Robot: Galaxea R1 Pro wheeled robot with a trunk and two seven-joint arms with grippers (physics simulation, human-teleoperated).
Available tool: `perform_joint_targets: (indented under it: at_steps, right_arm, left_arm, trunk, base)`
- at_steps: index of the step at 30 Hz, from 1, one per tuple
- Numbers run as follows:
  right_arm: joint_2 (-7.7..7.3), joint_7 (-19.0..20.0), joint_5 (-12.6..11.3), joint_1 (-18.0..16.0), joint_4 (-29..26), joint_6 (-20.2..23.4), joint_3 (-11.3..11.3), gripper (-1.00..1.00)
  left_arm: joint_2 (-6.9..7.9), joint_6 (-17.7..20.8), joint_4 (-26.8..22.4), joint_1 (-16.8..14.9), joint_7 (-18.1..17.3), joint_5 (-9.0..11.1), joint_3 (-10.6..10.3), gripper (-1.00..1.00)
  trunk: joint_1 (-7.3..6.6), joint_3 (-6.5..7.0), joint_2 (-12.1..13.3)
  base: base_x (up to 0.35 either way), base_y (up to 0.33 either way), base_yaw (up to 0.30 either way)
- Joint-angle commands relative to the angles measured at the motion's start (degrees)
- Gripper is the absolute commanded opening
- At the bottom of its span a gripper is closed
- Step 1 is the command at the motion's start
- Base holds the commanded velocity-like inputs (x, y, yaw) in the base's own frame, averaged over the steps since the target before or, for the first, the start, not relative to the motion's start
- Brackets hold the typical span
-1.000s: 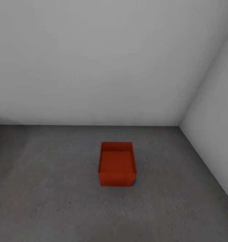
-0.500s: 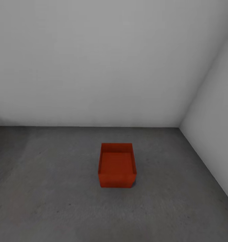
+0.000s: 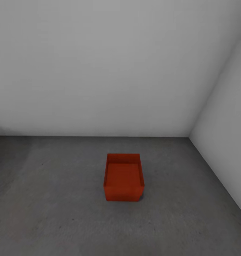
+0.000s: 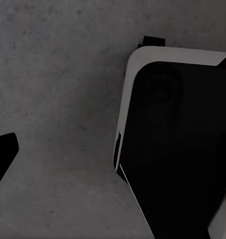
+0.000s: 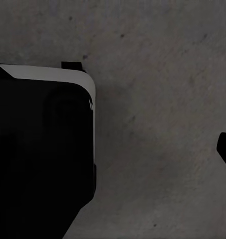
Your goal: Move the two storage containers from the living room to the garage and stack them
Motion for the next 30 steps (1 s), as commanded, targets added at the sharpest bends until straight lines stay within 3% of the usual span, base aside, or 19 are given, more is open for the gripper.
perform_joint_targets:
  at_steps: [1, 30]
  right_arm:
    - [0.04, -0.03, -0.56, -0.06, 0.17, -0.32, 0.48, 1.00]
    - [0.00, -0.03, -0.39, -0.06, 0.17, -0.32, 0.48, 1.00]
  left_arm:
    - [0.00, 0.09, -0.02, -0.03, 0.04, 0.27, 0.40, 1.00]
    - [0.00, 0.09, -0.01, -0.02, 0.04, 0.27, 0.40, 1.00]
  trunk:
    - [0.02, 0.01, -0.08]
    - [0.02, 2.63, -0.08]
  base:
    - [0.000, 0.000, 0.000]
    - [0.000, 0.000, 0.000]
